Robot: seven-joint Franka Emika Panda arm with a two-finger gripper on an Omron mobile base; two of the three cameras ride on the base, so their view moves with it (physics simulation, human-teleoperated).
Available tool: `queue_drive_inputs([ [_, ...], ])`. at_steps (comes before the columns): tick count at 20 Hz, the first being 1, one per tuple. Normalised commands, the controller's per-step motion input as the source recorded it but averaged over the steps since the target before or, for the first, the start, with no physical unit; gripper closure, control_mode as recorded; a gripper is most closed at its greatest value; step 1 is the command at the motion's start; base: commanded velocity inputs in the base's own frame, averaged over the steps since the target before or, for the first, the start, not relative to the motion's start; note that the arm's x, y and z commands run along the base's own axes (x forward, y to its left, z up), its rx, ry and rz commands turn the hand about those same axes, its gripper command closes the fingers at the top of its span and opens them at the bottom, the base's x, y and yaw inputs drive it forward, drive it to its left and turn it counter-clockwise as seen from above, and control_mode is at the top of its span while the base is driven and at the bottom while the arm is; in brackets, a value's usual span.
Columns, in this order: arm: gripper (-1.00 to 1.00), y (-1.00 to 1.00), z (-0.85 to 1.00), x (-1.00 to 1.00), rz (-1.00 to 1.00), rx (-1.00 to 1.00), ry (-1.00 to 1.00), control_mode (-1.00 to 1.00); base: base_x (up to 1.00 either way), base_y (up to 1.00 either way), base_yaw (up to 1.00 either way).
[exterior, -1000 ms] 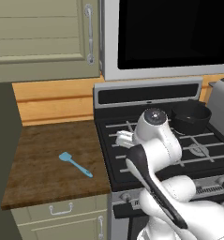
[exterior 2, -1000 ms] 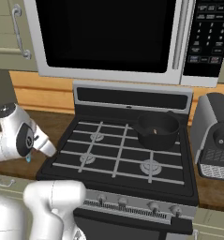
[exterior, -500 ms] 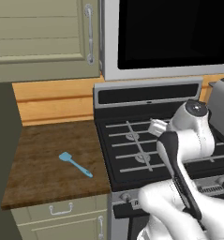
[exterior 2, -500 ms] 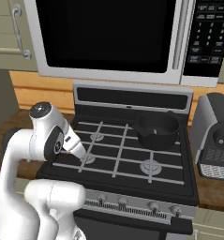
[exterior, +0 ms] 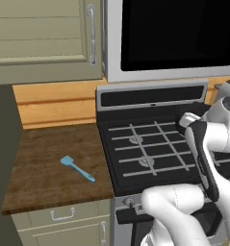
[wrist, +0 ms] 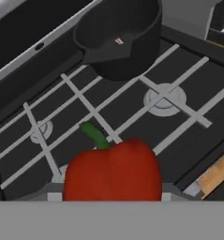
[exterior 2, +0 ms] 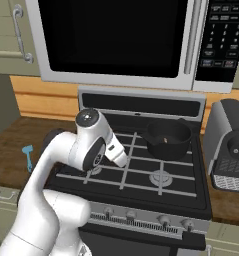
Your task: Put the bell pepper and garlic in the pot. Retrieve the spatula and lightly stir the vegetables in the pot.
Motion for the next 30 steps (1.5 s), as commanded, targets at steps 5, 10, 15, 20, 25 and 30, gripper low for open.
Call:
queue_drive_inputs([
  [5,1.0,-0.98,0.33,0.44,-0.01,0.0,-0.06,-1.0,0.0,0.0,0.0],
  [10,1.0,-0.8,0.19,0.53,0.0,-0.01,-0.02,-1.0,0.0,0.0,0.0],
  [15,1.0,-0.39,0.0,0.85,0.0,-0.07,0.0,-1.0,0.0,0.0,0.0],
  [20,1.0,-0.26,-0.28,0.83,0.0,-0.12,0.0,-1.0,0.0,0.0,0.0],
  [25,1.0,-0.2,-0.48,0.61,0.0,-0.11,0.0,-1.0,0.0,0.0,0.0],
  [30,1.0,-0.19,-0.37,0.64,0.01,-0.04,0.0,-1.0,0.0,0.0,0.0],
])
